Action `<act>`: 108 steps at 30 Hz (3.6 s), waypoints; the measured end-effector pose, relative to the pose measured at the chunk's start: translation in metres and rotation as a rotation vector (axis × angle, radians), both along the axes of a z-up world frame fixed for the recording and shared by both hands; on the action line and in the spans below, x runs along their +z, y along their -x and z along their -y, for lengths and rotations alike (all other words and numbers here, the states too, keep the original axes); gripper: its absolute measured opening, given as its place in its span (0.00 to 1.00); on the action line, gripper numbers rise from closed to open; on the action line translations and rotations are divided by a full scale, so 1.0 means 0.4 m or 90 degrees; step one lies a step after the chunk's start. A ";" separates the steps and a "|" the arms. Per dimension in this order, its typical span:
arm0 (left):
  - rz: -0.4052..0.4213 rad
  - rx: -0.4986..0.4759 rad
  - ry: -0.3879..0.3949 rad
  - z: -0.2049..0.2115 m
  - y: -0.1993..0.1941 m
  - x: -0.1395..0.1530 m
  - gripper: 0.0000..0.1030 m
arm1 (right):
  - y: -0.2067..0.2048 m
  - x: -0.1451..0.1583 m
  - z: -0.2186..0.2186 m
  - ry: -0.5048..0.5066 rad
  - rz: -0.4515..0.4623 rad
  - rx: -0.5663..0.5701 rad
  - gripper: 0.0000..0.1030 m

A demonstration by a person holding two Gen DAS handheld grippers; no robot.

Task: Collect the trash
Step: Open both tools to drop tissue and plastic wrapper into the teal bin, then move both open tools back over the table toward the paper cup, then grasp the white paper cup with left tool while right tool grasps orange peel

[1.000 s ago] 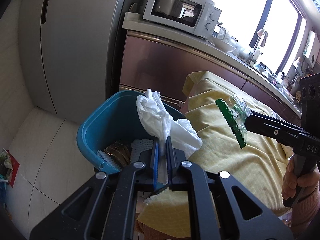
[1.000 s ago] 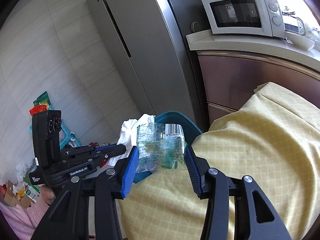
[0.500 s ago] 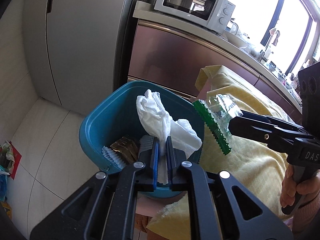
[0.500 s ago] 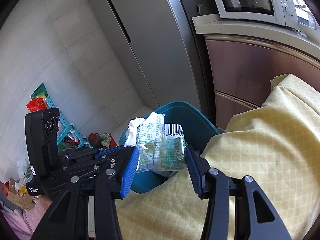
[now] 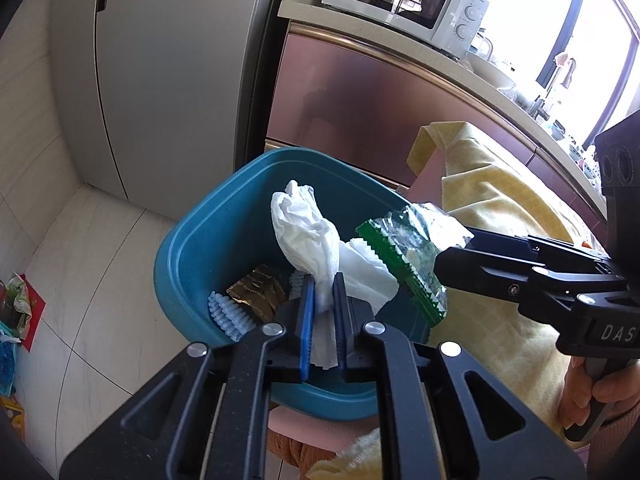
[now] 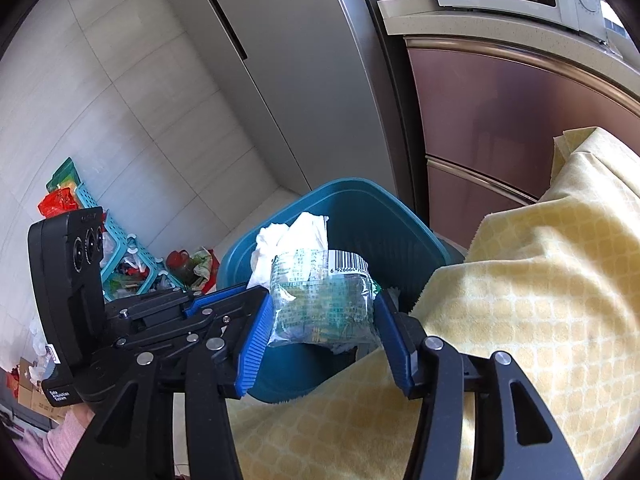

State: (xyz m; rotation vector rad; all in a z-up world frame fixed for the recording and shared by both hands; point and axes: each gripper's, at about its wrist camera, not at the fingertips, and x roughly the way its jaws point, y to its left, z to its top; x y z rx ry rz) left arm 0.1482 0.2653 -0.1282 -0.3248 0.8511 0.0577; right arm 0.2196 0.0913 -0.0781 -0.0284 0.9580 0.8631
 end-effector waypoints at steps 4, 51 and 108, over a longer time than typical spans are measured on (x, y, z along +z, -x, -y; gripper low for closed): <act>-0.008 0.009 0.004 -0.007 -0.015 -0.018 0.10 | -0.006 -0.005 -0.011 0.003 -0.005 -0.004 0.52; 0.121 -0.340 -0.006 0.588 0.037 0.192 0.31 | 0.219 0.131 0.744 -0.122 0.117 -0.319 0.56; -0.060 -0.515 0.270 1.004 -0.218 0.069 0.32 | 0.086 0.041 1.029 -0.094 0.078 -0.452 0.49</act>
